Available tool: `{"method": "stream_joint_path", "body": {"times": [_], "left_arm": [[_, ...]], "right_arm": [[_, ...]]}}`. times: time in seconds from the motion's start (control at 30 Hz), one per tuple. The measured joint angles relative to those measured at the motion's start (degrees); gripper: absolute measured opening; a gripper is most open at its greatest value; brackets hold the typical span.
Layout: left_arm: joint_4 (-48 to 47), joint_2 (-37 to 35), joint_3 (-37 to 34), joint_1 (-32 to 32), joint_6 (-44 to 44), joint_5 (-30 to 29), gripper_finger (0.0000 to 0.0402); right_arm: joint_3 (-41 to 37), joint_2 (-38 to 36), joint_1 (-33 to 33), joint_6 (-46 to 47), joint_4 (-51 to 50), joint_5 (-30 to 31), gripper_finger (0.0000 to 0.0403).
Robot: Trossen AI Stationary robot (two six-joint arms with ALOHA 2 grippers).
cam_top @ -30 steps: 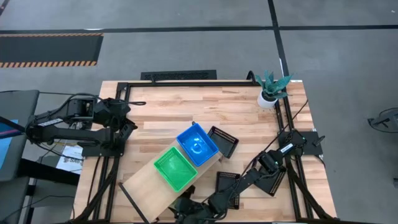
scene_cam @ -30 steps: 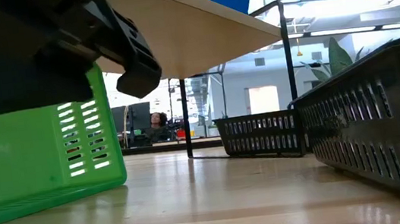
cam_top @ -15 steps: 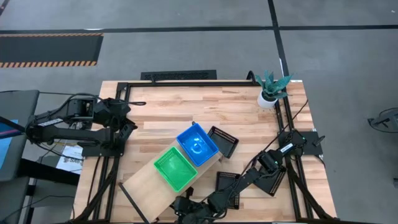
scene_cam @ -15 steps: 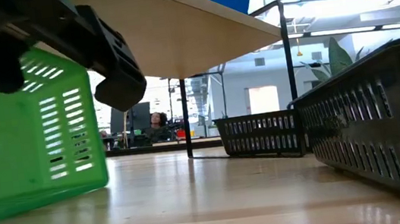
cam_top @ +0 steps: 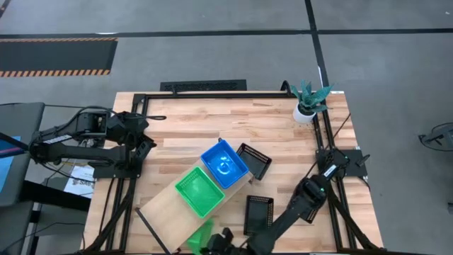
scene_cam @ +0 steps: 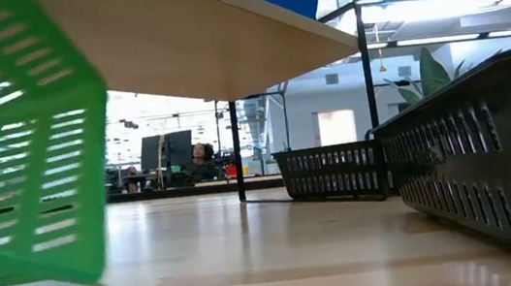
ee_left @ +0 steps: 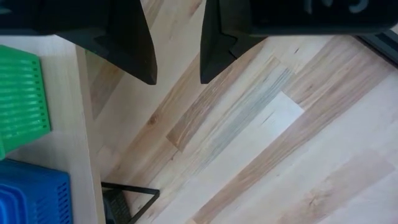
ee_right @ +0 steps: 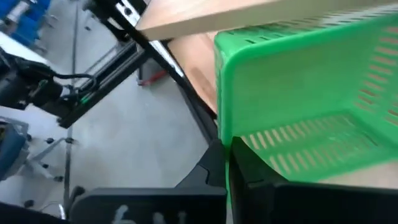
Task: Stack baskets on shelf by color
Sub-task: Stack the green bin on the green bin on the shelf
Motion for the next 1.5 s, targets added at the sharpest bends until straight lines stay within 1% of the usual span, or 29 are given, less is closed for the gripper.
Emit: {"method": "stream_joint_path", "body": {"times": [0.07, 0.23, 0.37, 0.5, 0.67, 0.77, 0.87, 1.03, 1.17, 1.3, 1.4, 1.5], "left_arm": [[0.0, 0.0, 0.0, 0.0, 0.0, 0.0, 0.0110], [0.2, 0.0, 0.0, 0.0, -0.1, 0.0, 0.0110], [0.8, 0.0, 0.0, 0.0, -0.1, 0.0, 0.0110], [0.9, 0.0, 0.0, 0.0, -0.1, 0.1, 0.0110], [0.9, 0.0, 0.0, 0.0, -0.6, 2.1, 0.0110], [0.9, 0.0, 0.0, 0.0, -1.0, 3.2, 0.0110], [0.8, 0.0, 0.0, 0.0, -1.8, 3.2, 0.0110], [0.8, 0.0, 0.0, 0.0, -2.7, 3.6, 0.0110], [0.9, 0.0, 0.0, 0.0, -3.4, 5.3, 0.0110], [1.1, 0.0, 0.0, 0.0, -5.6, 6.2, 0.0110], [1.1, 0.0, 0.0, 0.0, -7.3, 6.2, 0.0110], [1.0, 0.0, 0.0, 0.0, -8.2, 6.2, 0.0110]], "right_arm": [[-1.9, -2.3, 0.6, 3.0, -2.7, 0.2, 0.0004], [-2.0, -6.2, 1.6, 6.3, -13.1, -0.4, 0.0003], [-2.0, -9.4, 1.7, 5.7, -18.9, -3.7, 0.0002], [-2.0, -12.7, 1.7, 5.0, -21.9, -7.4, 0.0002], [-2.0, -18.2, 2.6, 2.4, -22.4, -15.3, 0.0001], [-2.0, -22.1, 3.7, 0.9, -22.9, -16.6, 0.0001], [-2.0, -26.3, 4.9, -1.4, -22.5, -16.5, 0.0001], [-2.0, -33.7, 6.5, -9.1, -21.1, -13.6, 0.0001], [-2.0, -38.5, 5.7, -21.1, -21.3, -9.2, 0.0001], [-2.0, -41.6, 1.9, -34.7, -23.6, -8.6, 0.0000], [-2.0, -42.2, -1.4, -44.9, -26.6, -8.7, 0.0000], [-2.0, -42.2, -4.9, -53.1, -29.4, -8.8, 0.0000]]}}
